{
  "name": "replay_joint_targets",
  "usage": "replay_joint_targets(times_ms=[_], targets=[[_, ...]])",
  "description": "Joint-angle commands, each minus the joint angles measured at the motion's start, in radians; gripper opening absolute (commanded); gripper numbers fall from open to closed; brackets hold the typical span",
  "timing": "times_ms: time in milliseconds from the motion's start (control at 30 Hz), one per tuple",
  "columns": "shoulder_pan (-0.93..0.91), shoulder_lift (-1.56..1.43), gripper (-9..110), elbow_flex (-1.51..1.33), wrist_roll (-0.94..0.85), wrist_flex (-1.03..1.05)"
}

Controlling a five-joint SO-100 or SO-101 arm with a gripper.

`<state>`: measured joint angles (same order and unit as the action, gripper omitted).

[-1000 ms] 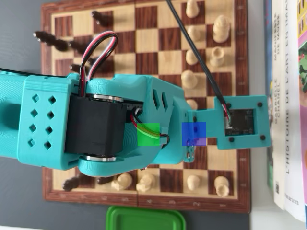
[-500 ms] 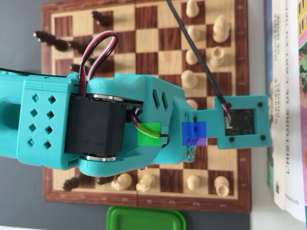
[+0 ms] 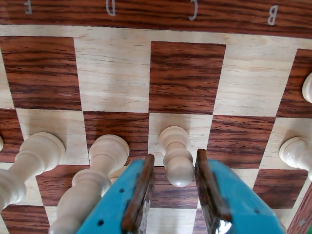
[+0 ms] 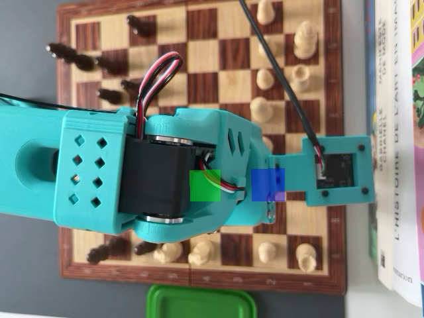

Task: Play chess

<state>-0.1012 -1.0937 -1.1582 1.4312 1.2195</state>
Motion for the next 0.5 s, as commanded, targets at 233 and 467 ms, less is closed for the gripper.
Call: replay_joint_targets(times_ms=[233, 467], targets=[[-0.020, -0.011, 13, 0.048, -0.003, -0.011], [-0.037, -0.009, 13, 0.048, -0.003, -0.011]])
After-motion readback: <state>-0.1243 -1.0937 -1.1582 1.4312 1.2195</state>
